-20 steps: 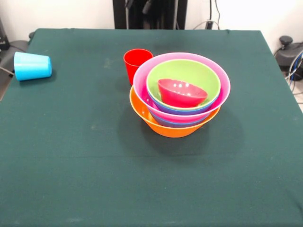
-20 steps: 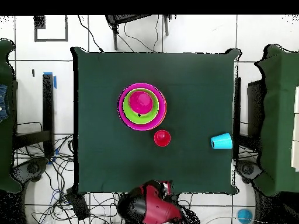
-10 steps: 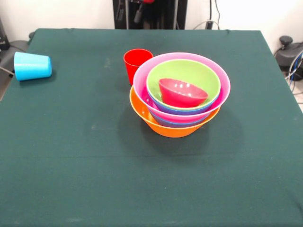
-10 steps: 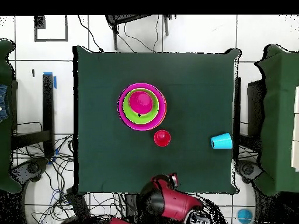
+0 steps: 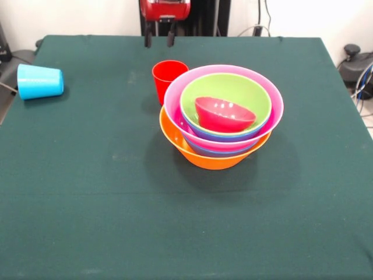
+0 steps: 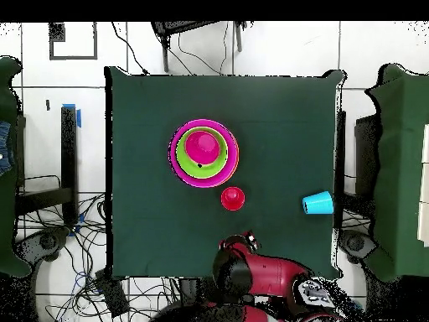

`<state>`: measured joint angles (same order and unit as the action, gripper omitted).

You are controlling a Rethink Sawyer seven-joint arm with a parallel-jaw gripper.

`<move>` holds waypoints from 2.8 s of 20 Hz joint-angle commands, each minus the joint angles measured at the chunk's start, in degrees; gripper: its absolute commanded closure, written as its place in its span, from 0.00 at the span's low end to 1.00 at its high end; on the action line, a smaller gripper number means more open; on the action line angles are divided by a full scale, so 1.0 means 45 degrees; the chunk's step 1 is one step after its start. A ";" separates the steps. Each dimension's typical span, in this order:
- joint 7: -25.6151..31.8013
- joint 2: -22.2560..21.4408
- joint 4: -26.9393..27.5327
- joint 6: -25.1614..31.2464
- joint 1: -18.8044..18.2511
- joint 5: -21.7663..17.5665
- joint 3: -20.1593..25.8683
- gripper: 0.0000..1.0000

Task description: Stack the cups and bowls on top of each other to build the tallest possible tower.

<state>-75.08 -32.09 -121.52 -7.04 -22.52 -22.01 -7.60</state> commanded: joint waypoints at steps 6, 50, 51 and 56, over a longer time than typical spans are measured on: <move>0.0422 0.1247 0.2657 0.2418 -0.1559 -0.1909 0.3915 0.00; -0.3088 -0.4805 -0.2543 0.4128 -0.1789 -0.0201 0.3398 0.00; -0.3037 -0.4702 -0.2472 0.4125 -0.1857 -0.0244 0.3417 0.00; -0.2304 -0.3878 -0.1709 0.4001 -0.2595 -0.0884 0.3703 0.00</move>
<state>-81.74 -51.10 -128.47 3.83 -31.22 -26.11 3.44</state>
